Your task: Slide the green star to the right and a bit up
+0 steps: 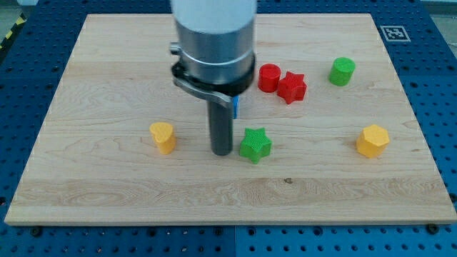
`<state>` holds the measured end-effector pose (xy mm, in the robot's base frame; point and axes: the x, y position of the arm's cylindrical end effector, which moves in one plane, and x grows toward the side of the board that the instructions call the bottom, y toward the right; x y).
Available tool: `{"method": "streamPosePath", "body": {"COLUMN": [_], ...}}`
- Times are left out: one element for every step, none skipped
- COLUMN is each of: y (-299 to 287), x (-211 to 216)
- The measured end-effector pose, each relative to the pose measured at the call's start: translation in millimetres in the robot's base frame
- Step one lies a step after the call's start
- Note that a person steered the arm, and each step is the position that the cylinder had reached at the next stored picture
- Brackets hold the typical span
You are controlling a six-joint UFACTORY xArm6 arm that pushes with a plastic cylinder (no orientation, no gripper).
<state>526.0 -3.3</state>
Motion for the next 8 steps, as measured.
{"method": "streamPosePath", "body": {"y": [10, 12, 39, 50, 68, 100, 114, 115], "x": [7, 3, -8, 0, 6, 6, 14, 29]}}
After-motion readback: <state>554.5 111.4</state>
